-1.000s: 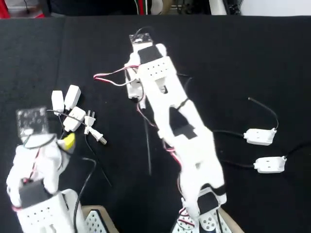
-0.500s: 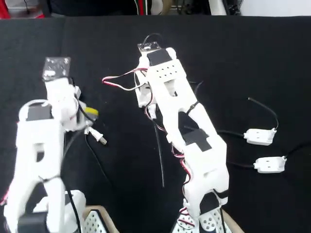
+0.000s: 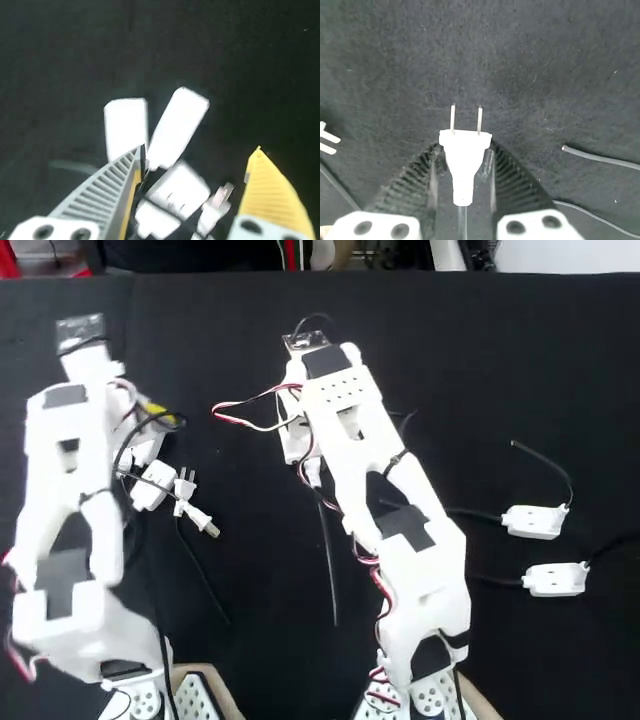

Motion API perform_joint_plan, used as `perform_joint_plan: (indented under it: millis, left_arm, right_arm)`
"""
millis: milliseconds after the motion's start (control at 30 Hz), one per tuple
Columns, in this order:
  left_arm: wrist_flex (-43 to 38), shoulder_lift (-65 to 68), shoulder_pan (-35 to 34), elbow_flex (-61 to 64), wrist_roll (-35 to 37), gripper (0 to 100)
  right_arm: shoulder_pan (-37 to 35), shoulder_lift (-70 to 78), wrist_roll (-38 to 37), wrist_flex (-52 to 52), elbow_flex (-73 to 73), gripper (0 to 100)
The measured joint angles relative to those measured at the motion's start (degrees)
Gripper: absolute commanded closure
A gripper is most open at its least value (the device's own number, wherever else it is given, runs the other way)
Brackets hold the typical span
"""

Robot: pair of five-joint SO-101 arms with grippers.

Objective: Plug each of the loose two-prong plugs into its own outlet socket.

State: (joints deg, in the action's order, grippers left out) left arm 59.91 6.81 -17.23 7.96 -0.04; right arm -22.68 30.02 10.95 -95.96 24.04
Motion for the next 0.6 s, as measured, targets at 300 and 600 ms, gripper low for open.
perform_joint_plan:
  millis: [300,600]
  left_arm:
    - [6.07,22.42,1.05,-22.15,-3.96,68]
    - [21.54,35.08,1.05,-40.26,-11.16,97]
  right_arm:
    - [0.0,0.0,0.0,0.0,0.0,98.7]
    - [0.0,0.0,0.0,0.0,0.0,98.7]
